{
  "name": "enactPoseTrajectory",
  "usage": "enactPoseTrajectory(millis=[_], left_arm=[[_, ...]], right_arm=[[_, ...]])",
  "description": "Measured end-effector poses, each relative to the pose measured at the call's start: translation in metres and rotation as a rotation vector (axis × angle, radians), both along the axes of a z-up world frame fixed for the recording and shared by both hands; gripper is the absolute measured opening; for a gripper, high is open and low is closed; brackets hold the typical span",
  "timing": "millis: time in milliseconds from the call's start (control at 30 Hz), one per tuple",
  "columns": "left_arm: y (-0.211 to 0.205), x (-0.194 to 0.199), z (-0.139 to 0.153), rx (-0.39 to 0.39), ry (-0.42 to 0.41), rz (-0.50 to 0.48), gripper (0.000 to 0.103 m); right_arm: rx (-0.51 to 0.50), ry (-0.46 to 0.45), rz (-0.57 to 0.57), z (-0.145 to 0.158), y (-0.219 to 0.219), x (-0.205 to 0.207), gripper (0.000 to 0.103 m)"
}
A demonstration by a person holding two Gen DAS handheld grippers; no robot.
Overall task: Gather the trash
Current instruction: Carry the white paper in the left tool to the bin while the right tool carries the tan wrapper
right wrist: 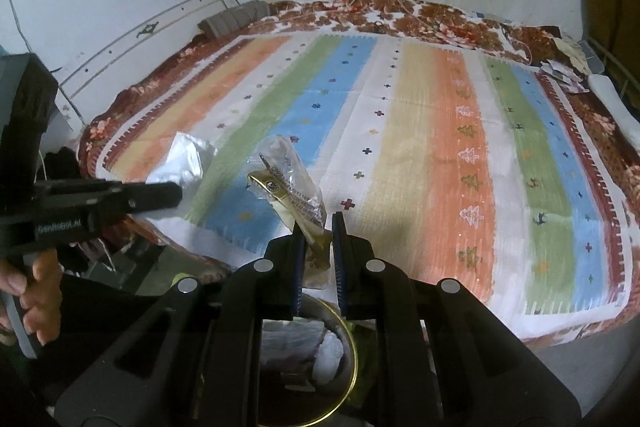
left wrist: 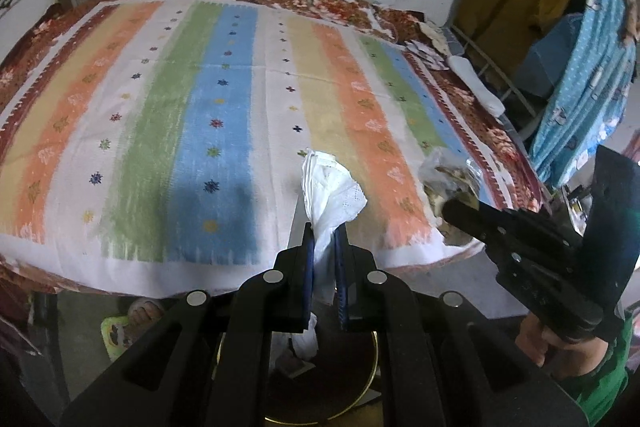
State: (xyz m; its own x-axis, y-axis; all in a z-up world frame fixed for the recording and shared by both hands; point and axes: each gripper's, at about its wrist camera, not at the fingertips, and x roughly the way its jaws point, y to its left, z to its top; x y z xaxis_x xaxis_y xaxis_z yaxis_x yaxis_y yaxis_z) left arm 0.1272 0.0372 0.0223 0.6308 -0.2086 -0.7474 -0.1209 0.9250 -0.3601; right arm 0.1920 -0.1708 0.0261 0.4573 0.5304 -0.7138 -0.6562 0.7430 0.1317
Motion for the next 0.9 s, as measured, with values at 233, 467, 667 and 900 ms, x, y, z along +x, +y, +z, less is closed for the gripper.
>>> enactPoseTrajectory(millis=[233,467,667,900], left_arm=[[-0.017,-0.033,0.0,0.035,-0.049,-0.017,0.009],[-0.024,-0.058,-0.012,0.003,-0.05,-0.031,0.009],[-0.028,-0.077,-0.031,-0.032,-0.016,-0.017,0.009],[-0.036,-0.089,-0.047,-0.04,0.021,-0.015,0.009]], right_arm=[[0.001,-0.041,0.007,-0.006,-0.01,-0.03,0.012],[0.007,-0.06,0.017,-0.014,-0.018,-0.057,0.012],[0.024,0.015,0.002,-0.036,-0.031,-0.078,0.012],[0.002,0.052,0.022,-0.053,-0.033,-0.099,0.012]])
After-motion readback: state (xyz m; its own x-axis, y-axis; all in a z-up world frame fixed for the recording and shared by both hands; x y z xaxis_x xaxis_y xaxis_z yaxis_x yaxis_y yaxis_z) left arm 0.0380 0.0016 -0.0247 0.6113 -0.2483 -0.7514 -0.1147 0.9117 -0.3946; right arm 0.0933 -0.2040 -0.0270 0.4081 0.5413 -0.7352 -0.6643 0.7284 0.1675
